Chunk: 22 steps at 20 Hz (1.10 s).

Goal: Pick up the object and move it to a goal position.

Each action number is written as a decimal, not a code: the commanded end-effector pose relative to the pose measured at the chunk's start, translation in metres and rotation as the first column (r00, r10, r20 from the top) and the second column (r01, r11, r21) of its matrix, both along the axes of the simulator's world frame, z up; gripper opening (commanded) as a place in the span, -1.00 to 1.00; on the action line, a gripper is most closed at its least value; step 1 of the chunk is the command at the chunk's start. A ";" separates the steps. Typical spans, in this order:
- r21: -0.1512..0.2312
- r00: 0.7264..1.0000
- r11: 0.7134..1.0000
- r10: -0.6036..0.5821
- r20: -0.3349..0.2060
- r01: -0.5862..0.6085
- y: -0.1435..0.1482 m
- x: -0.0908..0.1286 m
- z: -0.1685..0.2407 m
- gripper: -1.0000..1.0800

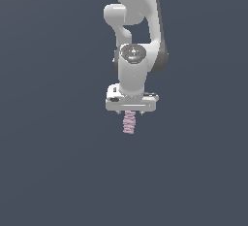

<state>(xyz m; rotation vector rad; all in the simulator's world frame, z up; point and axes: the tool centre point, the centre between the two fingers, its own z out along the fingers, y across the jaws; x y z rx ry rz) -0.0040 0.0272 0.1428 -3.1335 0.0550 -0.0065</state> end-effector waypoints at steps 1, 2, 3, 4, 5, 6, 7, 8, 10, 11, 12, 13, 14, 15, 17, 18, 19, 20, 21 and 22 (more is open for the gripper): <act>-0.003 1.000 1.000 -0.030 -0.002 0.030 0.000 -0.003 -0.010 0.92; -0.004 0.999 0.999 -0.039 -0.003 0.039 0.000 -0.004 -0.013 0.92; -0.005 0.999 0.999 -0.047 -0.003 0.047 0.000 -0.005 -0.015 0.92; -0.006 0.999 0.999 -0.053 -0.004 0.053 0.000 -0.006 -0.017 0.92; -0.007 0.998 0.998 -0.058 -0.004 0.058 0.000 -0.006 -0.019 0.92; -0.007 0.998 0.998 -0.062 -0.004 0.062 0.000 -0.007 -0.020 0.92; -0.007 0.998 0.998 -0.064 -0.004 0.064 0.000 -0.007 -0.020 0.92; -0.008 0.998 0.998 -0.064 -0.004 0.064 0.000 -0.007 -0.021 0.92; -0.007 0.998 0.998 -0.060 -0.005 0.060 0.000 -0.007 -0.020 0.92; -0.007 0.998 0.998 -0.060 -0.005 0.060 0.000 -0.007 -0.021 0.92; -0.007 0.998 0.998 -0.060 -0.005 0.060 0.000 -0.007 -0.023 0.92; -0.007 0.998 0.998 -0.060 -0.005 0.060 0.000 -0.007 -0.026 0.92; -0.007 0.998 0.998 -0.061 -0.005 0.061 0.000 -0.007 -0.029 0.92; -0.007 0.998 0.998 -0.061 -0.005 0.061 0.000 -0.007 -0.034 0.92; -0.007 0.998 0.998 -0.062 -0.005 0.062 0.000 -0.008 -0.044 0.92; -0.007 0.998 0.998 -0.063 -0.005 0.063 0.000 -0.008 -0.050 0.92; -0.007 0.998 0.998 -0.063 -0.004 0.063 0.000 -0.008 -0.055 0.92; -0.008 0.998 0.998 -0.064 -0.004 0.064 0.000 -0.008 -0.060 0.92; -0.008 0.998 0.998 -0.064 -0.004 0.064 0.000 -0.008 -0.063 0.92; -0.008 0.998 0.998 -0.064 -0.004 0.064 0.000 -0.008 -0.066 0.92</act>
